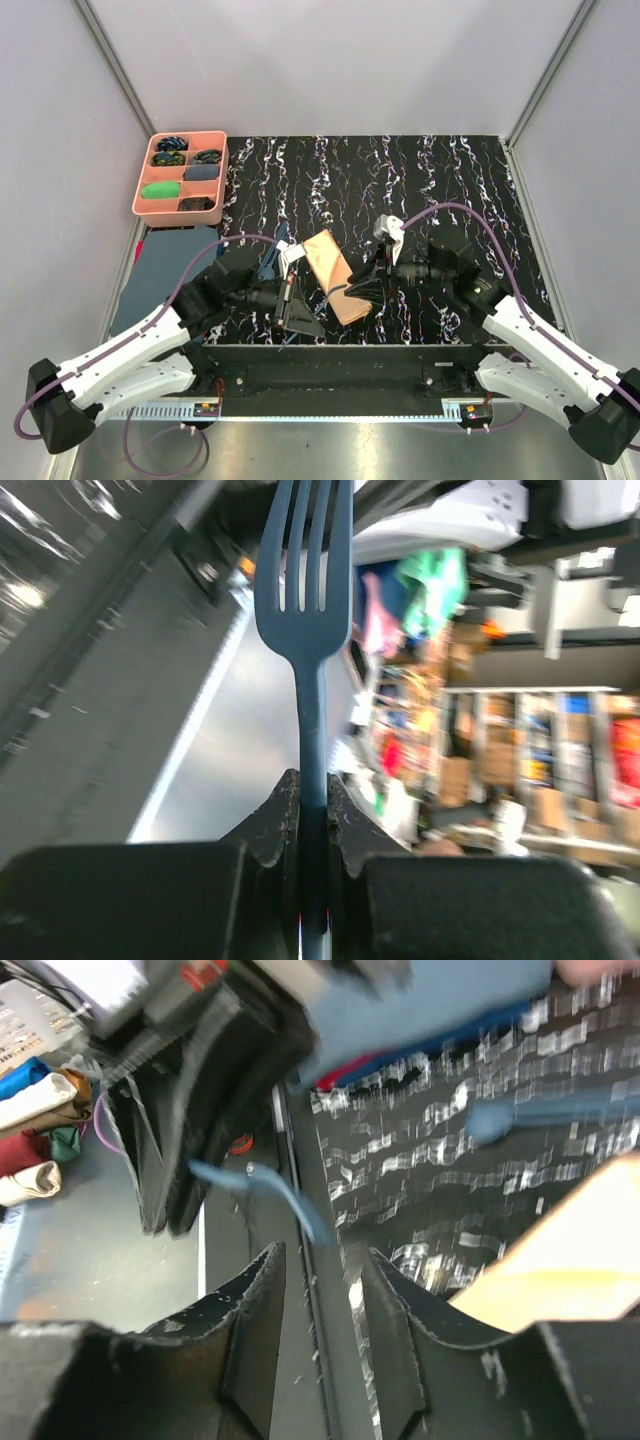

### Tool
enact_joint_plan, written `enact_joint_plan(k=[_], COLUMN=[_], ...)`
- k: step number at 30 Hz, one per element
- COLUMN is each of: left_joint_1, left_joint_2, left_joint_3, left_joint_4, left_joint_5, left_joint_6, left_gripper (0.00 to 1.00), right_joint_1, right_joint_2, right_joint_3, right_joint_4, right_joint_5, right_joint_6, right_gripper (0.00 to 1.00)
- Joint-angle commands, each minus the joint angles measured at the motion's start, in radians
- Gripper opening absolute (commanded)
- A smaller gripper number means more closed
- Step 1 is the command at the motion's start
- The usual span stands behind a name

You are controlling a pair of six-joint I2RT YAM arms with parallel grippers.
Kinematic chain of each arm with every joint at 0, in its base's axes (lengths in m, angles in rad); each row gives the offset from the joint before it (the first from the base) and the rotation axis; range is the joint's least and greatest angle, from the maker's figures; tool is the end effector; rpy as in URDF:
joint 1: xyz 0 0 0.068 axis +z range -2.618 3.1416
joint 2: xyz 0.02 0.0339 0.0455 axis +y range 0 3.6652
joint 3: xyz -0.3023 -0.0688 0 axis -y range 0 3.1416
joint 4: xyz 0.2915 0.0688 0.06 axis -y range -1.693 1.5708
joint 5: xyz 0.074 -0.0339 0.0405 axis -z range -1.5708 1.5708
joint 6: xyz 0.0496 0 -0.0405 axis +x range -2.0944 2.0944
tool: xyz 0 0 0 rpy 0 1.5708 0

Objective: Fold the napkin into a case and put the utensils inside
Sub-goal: Pass from the left arm to the right

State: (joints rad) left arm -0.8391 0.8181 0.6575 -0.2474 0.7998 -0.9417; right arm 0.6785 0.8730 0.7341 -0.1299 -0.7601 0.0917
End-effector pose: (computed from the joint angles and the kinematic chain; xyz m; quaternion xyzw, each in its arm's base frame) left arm 0.1141 -0.1803 0.3037 0.1741 0.7797 -0.5979 0.0653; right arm 0.1566 0.1702 0.3350 -0.4288 0.6421 0.4849 0.4107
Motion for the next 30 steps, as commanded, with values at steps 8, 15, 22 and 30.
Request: enact_joint_plan(k=[8, 15, 22, 30], left_joint_1=[0.009, 0.009, 0.011, 0.011], left_joint_2=[-0.01, -0.005, 0.01, 0.036], left_joint_3=[-0.071, -0.088, -0.087, -0.079], left_joint_4=[0.349, 0.372, 0.364, 0.338], left_joint_5=[0.167, 0.176, 0.187, 0.19], left_joint_6=[-0.299, -0.338, -0.345, -0.336], left_gripper=[0.0, 0.0, 0.0, 0.0], right_joint_1=[0.035, 0.039, 0.046, 0.061], right_joint_2=[0.115, 0.118, 0.103, 0.119], right_joint_3=[0.019, 0.005, 0.019, 0.033], right_joint_4=[0.22, 0.289, 0.265, 0.257], right_joint_5=[-0.151, -0.189, -0.223, -0.257], right_joint_6=[-0.087, -0.057, -0.05, -0.03], right_gripper=[0.3, 0.25, 0.27, 0.1])
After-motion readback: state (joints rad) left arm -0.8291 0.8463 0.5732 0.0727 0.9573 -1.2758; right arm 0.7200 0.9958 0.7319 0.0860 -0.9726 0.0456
